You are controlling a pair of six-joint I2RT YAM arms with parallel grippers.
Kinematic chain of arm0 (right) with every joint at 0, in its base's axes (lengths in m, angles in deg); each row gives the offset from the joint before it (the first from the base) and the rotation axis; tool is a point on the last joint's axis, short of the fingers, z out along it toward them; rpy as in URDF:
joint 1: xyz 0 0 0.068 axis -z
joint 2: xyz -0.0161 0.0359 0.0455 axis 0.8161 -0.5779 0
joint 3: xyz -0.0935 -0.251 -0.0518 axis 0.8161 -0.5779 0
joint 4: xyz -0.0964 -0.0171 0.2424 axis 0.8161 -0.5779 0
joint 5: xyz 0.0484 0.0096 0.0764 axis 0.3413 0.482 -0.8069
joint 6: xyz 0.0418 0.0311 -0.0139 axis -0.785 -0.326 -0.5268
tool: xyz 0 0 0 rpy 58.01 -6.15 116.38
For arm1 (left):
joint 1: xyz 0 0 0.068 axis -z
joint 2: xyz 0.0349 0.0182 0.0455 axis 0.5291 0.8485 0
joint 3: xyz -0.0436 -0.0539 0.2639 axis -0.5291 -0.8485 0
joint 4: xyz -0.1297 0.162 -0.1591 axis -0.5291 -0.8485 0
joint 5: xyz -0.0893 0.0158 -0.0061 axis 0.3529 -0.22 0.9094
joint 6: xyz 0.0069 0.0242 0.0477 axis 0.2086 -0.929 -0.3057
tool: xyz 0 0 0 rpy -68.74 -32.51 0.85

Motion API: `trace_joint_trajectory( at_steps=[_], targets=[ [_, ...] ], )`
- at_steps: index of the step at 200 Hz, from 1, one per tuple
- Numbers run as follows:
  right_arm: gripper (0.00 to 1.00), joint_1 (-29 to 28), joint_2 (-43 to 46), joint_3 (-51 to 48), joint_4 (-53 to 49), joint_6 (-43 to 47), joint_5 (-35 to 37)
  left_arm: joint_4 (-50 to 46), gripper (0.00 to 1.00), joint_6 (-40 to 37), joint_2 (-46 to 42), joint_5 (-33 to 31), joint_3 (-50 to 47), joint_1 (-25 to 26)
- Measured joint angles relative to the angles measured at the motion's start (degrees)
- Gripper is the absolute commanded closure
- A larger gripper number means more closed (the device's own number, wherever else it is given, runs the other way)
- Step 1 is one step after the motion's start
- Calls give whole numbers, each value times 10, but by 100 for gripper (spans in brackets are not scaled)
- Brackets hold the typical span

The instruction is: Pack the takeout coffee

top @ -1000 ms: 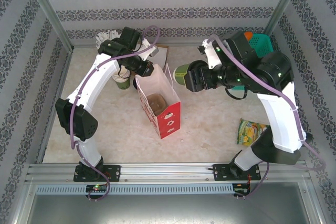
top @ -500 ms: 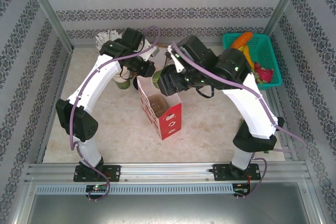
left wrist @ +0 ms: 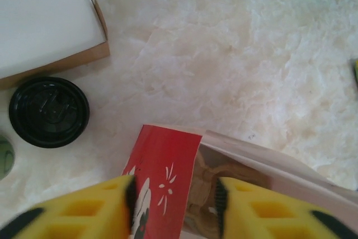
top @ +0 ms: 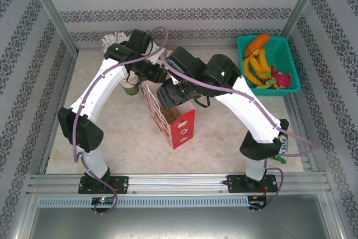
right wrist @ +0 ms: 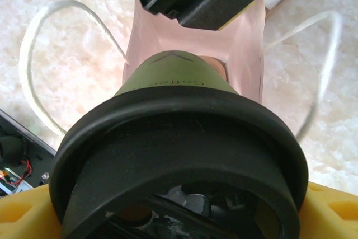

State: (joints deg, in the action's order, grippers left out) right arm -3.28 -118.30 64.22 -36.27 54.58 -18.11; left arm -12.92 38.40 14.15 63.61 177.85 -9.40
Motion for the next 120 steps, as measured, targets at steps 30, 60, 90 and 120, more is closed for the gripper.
trace_joint_trajectory(
  at_steps=[30,60,90,120],
  targets=[
    [46,0,-1,-8,0,-11,-2,2,34,13,-46,-11,-4,0],
    [45,-1,-22,17,0,-10,-13,6,22,32,-104,-36,-16,0],
    [45,-3,-52,19,0,-13,-6,16,19,87,-161,-94,-61,-2],
    [45,-4,-72,19,0,-13,0,29,18,157,-245,-104,-151,-2]
  ],
)
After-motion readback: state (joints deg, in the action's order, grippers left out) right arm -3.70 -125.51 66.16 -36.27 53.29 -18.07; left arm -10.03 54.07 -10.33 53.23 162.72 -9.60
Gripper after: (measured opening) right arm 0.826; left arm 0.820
